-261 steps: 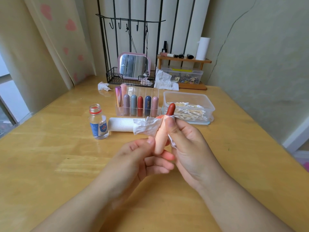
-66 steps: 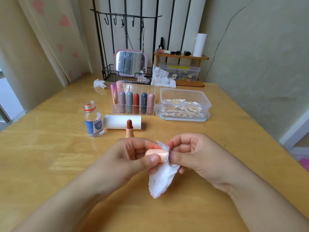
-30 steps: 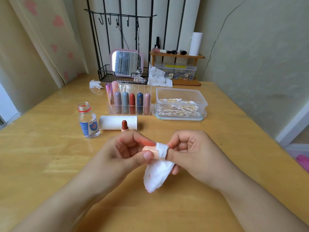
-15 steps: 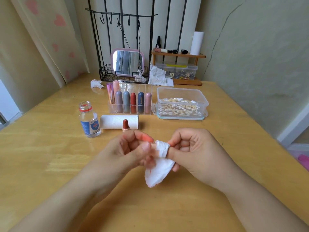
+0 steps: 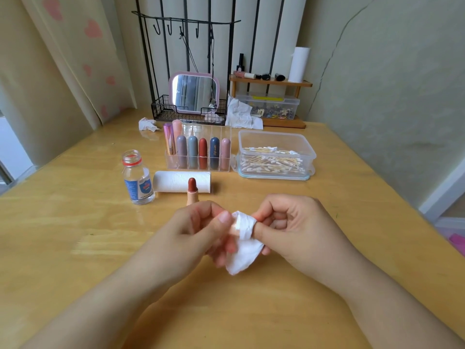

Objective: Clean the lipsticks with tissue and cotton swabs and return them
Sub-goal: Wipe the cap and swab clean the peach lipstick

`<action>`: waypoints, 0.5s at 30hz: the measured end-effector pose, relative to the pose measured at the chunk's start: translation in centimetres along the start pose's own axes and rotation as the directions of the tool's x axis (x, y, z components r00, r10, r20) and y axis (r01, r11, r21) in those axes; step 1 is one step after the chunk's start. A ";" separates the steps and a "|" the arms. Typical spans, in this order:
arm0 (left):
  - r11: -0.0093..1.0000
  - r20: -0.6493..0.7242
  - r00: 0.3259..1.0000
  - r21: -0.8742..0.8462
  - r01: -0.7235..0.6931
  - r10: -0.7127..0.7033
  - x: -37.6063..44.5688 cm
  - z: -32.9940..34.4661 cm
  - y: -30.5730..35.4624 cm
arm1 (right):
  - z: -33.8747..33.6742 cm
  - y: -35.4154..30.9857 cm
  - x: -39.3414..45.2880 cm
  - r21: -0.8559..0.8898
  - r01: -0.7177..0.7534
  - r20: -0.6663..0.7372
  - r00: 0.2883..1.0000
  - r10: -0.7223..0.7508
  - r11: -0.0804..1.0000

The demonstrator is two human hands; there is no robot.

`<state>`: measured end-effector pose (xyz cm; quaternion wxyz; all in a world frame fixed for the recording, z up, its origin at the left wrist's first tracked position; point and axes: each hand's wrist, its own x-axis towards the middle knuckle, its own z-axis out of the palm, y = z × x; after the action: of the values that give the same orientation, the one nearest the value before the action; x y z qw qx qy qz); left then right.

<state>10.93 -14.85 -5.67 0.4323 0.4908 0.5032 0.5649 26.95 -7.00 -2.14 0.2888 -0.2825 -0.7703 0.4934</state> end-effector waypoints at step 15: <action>0.990 -0.010 0.993 0.079 -0.120 0.121 0.0 -0.1 0.1 | 0.1 0.2 0.2 0.082 -0.057 0.004 0.998 0.057 0.995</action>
<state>10.82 -14.86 -5.53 0.3739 0.5327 0.4976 0.5735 26.73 -6.88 -2.31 0.2850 -0.2920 -0.7413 0.5329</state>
